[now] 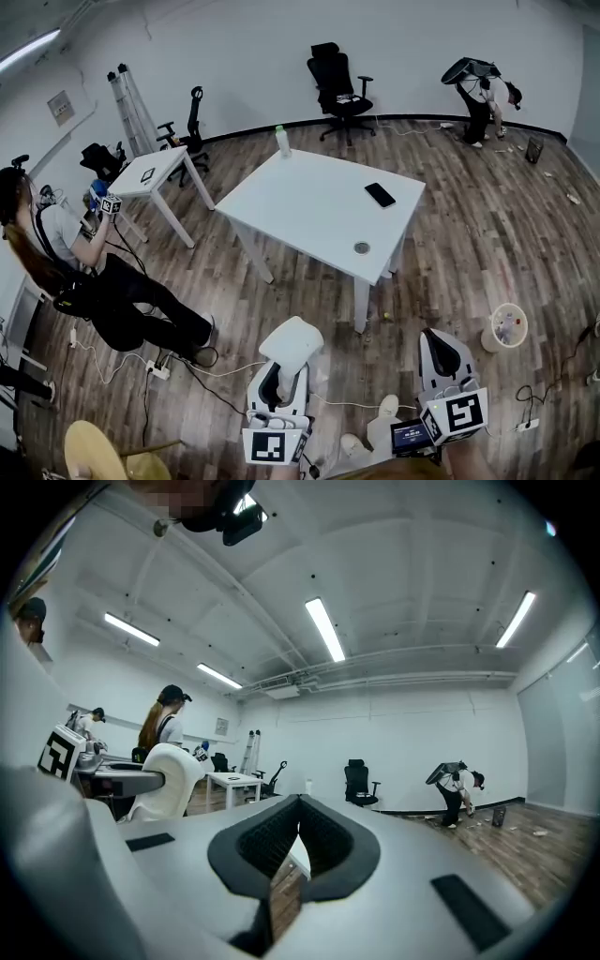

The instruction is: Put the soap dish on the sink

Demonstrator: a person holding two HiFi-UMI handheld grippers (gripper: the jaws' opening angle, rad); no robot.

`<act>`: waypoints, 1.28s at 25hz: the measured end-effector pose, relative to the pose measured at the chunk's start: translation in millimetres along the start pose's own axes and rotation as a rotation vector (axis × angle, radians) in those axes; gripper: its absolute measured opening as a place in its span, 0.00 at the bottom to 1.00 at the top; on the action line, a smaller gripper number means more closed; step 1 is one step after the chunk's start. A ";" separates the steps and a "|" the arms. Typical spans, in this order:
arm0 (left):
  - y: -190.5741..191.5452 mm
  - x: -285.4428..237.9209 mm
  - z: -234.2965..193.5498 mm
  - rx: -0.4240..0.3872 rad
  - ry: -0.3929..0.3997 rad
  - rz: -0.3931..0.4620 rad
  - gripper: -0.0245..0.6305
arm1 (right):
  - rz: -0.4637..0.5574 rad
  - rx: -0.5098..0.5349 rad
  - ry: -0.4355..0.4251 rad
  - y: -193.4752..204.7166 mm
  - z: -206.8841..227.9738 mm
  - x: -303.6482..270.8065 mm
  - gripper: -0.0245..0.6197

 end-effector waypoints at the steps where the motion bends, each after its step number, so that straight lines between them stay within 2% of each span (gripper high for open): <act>1: 1.2 -3.8 0.0 0.003 0.000 -0.003 0.29 | -0.003 -0.002 -0.001 1.1 1.8 -3.1 0.05; 7: 3.1 -37.1 1.2 -0.024 0.002 -0.015 0.29 | 0.024 -0.033 0.016 2.7 26.9 -33.4 0.05; 14: 14.3 -102.5 11.1 0.008 -0.018 -0.016 0.29 | 0.042 -0.024 -0.005 5.2 72.1 -83.4 0.05; 20: 0.1 -148.1 16.5 -0.012 -0.027 0.000 0.29 | 0.045 -0.036 -0.021 -2.1 109.0 -118.6 0.05; 25: -4.0 -169.4 15.4 -0.021 -0.054 0.003 0.29 | 0.033 -0.058 -0.038 4.2 126.5 -134.4 0.05; 32: -2.1 -205.2 13.6 -0.016 -0.045 0.005 0.29 | 0.033 -0.071 -0.039 10.4 145.1 -159.2 0.05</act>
Point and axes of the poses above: the fingertips, and each gripper's own axes: x backward along the fingers, z to its right, y out of its underside, the point moved 9 cm from there along x, backward along the fingers, and after that the axes turned 4 degrees about -y, right-handed, at the moved point
